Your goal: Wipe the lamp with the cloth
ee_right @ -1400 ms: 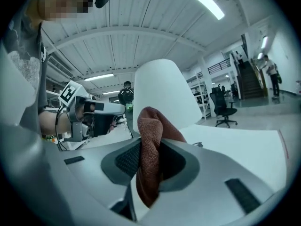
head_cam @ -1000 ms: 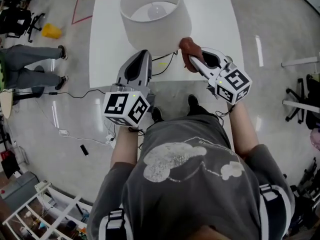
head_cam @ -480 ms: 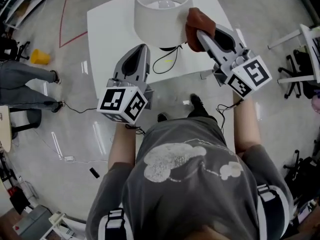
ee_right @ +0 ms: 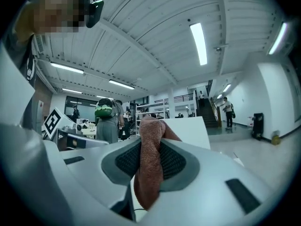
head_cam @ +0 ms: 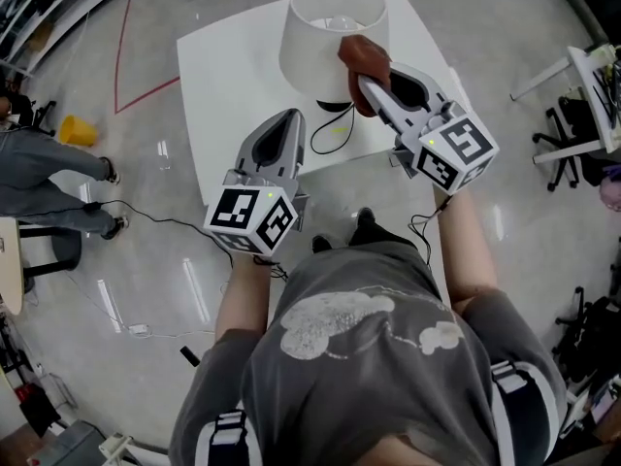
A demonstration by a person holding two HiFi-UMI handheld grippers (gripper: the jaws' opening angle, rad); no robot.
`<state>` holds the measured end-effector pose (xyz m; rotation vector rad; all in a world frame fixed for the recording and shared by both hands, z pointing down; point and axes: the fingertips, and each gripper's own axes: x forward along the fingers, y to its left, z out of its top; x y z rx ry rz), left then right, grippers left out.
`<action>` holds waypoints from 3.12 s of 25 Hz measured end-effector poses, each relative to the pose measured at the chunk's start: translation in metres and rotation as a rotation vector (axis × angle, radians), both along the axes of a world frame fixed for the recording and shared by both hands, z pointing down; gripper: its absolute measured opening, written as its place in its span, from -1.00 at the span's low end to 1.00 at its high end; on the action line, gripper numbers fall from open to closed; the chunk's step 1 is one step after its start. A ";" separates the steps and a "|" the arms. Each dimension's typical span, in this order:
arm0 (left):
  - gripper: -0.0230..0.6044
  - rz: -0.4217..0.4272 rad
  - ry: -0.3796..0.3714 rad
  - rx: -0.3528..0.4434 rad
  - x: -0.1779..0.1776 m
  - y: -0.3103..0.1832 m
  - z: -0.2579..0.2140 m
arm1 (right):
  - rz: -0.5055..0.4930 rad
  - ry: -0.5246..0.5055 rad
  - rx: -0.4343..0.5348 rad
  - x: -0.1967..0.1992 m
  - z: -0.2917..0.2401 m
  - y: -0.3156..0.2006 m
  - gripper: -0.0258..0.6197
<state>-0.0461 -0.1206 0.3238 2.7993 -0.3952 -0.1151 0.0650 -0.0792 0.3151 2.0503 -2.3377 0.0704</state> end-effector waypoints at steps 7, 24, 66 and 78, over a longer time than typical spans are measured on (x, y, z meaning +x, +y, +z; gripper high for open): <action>-0.90 -0.038 -0.040 -0.021 0.005 -0.007 0.009 | -0.045 -0.024 -0.104 -0.006 0.043 0.000 -0.64; -0.90 -0.125 -0.203 -0.077 0.008 0.001 0.063 | -0.189 -0.158 -0.259 -0.035 0.127 0.013 -0.64; -0.90 0.347 -0.136 -0.083 -0.064 -0.100 0.056 | 0.438 -0.233 -0.168 -0.082 0.100 -0.054 -0.64; -0.90 0.296 -0.138 0.031 -0.024 -0.113 0.017 | 0.306 -0.186 -0.055 -0.096 0.053 -0.067 -0.64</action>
